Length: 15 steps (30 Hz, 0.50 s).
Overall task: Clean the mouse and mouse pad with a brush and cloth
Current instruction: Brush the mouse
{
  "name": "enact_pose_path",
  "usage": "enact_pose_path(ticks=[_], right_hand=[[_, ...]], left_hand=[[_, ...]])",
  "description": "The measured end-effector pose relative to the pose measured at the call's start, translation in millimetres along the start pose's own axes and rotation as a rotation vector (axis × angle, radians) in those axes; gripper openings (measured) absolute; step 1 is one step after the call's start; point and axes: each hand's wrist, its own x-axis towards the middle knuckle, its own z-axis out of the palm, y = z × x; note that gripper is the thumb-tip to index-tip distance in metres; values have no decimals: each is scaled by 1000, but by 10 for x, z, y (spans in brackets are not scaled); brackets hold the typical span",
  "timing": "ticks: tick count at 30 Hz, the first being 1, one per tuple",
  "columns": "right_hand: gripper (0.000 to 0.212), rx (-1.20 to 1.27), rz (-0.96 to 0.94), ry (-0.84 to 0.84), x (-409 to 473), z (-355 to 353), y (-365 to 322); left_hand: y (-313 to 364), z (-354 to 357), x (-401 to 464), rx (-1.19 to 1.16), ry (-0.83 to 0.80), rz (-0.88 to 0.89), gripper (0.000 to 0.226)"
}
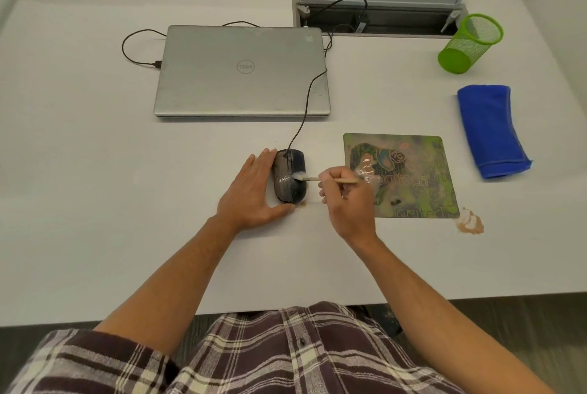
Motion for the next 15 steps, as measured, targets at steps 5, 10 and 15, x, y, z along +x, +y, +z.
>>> enact_pose_path(ticks=[5, 10, 15], right_hand=[[13, -31, -87, -12, -288, -35, 80], [13, -68, -84, -18, -383, -101, 180], [14, 11, -70, 88, -320, -106, 99]], left_hand=[[10, 3, -11, 0, 10, -9, 109], [11, -3, -11, -4, 8, -17, 110], [9, 2, -15, 10, 3, -14, 109]])
